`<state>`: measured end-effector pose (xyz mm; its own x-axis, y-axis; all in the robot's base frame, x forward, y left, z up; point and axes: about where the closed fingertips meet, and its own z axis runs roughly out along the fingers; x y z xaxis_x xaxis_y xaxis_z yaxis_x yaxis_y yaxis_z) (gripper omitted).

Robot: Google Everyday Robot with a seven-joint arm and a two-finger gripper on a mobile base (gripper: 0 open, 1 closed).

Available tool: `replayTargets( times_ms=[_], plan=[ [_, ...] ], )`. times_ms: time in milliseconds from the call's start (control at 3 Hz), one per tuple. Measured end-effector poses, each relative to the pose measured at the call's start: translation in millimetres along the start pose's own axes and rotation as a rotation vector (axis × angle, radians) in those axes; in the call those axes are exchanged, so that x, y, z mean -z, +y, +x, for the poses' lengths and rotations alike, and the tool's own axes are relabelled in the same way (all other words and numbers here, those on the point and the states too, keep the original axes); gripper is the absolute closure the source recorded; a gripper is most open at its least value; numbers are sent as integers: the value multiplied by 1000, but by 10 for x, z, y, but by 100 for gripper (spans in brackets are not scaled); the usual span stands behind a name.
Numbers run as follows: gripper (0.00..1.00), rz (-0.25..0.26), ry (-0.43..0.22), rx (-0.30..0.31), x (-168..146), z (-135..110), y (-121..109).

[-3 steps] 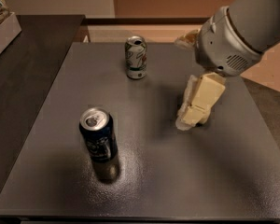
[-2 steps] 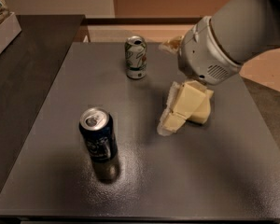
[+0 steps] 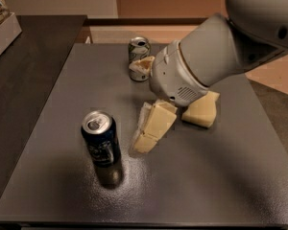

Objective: Knock pepsi can over

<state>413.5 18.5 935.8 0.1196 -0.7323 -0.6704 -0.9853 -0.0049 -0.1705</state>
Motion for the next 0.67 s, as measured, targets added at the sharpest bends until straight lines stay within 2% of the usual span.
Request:
replayTargets(
  times_ms=[667],
  plan=[
    [0,-100,-116,22,-431,-184,261]
  ],
)
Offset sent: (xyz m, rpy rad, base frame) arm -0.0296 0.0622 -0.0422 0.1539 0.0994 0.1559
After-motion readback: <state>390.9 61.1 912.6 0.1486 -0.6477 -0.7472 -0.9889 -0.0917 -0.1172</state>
